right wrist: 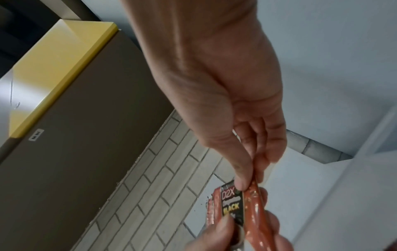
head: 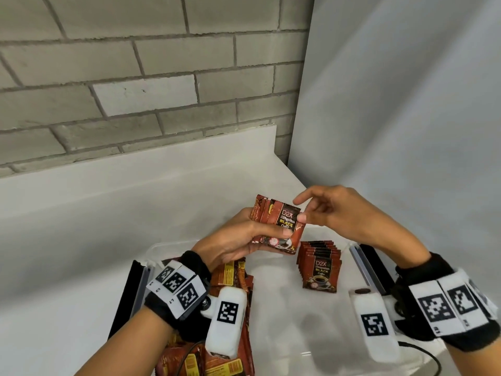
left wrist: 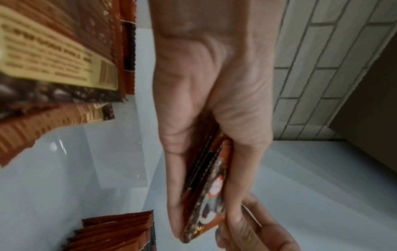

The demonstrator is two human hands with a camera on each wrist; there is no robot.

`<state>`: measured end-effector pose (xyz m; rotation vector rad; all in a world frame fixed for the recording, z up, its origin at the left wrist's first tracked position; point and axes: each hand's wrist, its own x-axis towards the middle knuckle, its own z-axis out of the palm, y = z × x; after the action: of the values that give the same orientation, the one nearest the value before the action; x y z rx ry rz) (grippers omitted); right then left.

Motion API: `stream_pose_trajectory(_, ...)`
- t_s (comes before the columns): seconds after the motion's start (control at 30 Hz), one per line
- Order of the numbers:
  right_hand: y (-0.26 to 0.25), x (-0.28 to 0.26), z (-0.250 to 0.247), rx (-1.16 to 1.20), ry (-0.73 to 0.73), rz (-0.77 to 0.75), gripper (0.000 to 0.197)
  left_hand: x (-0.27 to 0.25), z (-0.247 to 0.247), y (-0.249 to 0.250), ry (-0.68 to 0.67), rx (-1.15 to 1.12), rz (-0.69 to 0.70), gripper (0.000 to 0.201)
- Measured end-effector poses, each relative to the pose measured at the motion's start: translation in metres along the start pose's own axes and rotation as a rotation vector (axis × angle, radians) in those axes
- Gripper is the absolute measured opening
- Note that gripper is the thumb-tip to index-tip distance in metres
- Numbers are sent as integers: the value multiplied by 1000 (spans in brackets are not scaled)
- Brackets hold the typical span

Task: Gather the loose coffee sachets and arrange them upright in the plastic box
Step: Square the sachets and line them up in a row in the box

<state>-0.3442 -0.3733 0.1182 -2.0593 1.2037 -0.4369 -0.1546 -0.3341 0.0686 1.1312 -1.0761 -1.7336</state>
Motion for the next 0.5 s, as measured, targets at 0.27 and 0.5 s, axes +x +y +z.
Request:
stream_pose_trajectory(0.27, 18, -30, -32, -125, -86, 48, 8, -2, 2, 5, 26, -246, -14, 51)
stream_pose_trajectory(0.5, 29, -41, -19, -303, -141, 80, 8, -2, 2, 7, 56, -370, -39, 27)
